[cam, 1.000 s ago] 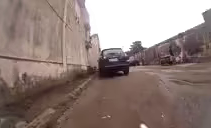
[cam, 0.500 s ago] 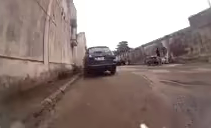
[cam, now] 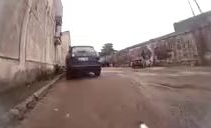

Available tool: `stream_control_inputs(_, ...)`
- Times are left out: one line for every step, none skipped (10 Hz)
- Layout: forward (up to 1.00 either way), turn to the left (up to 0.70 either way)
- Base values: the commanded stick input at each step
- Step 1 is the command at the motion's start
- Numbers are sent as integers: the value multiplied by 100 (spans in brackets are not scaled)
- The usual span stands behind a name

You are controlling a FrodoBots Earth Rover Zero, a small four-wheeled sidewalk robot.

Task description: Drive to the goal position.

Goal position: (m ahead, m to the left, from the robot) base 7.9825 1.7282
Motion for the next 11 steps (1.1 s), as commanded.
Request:
stream_control_inputs(70,0)
stream_control_inputs(70,0)
stream_control_inputs(70,0)
stream_control_inputs(70,0)
stream_control_inputs(70,0)
stream_control_inputs(70,0)
stream_control_inputs(70,0)
stream_control_inputs(70,0)
stream_control_inputs(70,0)
stream_control_inputs(70,0)
stream_control_inputs(70,0)
